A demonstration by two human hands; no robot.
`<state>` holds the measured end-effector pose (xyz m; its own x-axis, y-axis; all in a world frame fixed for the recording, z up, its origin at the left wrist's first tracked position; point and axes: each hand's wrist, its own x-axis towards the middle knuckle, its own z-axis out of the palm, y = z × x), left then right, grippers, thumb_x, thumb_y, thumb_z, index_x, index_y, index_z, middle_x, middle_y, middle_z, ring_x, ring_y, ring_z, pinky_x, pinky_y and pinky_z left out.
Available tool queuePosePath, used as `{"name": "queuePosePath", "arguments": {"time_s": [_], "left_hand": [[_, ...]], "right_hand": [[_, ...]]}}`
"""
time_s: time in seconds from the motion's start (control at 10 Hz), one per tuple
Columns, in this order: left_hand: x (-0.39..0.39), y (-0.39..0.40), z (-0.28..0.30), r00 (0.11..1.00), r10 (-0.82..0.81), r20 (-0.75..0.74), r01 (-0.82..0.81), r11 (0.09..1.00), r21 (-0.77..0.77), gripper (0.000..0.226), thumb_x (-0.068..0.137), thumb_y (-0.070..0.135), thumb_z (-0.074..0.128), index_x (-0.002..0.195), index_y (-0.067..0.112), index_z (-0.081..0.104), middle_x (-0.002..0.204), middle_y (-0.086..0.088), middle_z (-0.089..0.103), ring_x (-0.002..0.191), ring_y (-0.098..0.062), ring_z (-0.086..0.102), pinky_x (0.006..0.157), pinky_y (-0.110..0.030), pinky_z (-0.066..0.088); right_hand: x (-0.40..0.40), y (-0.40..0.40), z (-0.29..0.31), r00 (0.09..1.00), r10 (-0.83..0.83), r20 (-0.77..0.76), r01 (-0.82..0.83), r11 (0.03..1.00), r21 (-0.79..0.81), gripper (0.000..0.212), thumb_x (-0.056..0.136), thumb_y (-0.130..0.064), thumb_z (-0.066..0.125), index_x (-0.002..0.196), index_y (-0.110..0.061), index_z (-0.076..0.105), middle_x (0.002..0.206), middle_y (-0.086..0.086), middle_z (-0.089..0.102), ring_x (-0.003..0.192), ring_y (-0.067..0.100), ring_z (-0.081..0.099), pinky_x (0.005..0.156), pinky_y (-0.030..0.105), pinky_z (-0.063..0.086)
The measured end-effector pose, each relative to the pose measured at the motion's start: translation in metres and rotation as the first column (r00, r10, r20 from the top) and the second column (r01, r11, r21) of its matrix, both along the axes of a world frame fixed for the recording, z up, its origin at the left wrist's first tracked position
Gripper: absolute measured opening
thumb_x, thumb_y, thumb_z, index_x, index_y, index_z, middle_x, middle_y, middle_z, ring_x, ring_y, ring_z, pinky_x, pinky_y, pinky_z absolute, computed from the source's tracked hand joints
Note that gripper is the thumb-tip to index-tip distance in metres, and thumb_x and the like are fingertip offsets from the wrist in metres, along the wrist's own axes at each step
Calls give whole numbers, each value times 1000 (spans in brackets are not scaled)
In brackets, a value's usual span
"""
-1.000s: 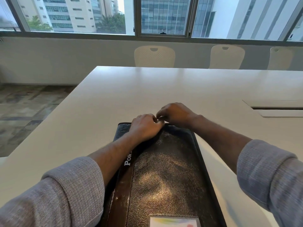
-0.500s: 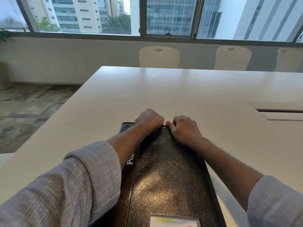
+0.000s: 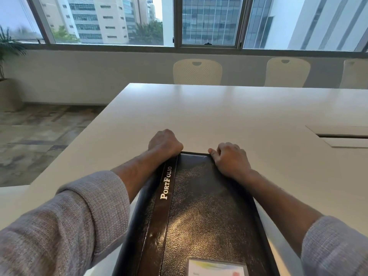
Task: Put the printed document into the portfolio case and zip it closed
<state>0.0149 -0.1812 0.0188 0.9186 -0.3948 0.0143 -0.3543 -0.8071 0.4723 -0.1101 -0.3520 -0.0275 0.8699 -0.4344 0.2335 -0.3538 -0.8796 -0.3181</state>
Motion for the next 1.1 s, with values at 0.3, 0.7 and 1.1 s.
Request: {"name": "queuePosePath", "arguments": {"time_s": [0.3,0.7,1.1], "left_hand": [[13,33,5,996,76,42,-80,992,96,22,71,24,64,87,10,69,95,-11,70,87,-29,65,77,-34,55],[14,54,-5,990,141,12,-141,990,4,22,75,21,62,89,6,72,96,-14,72,91,-31,66,78,-38,56],[-14,89,-32,862,-219,457,186,975,118,76,93,60,43,151,13,29,158,-7,31,145,-23,26,115,-42,25]], "right_hand": [[2,6,8,997,33,-68,-35,999,-31,39,96,-51,38,87,-17,55,95,8,60,95,28,54,84,42,41],[1,12,11,996,-3,-88,-5,996,-89,42,96,-51,36,92,-15,58,98,8,61,99,30,54,87,43,38],[-18,32,22,979,75,188,-48,988,-144,56,88,-58,52,123,-15,57,124,3,63,113,22,56,98,38,40]]}}
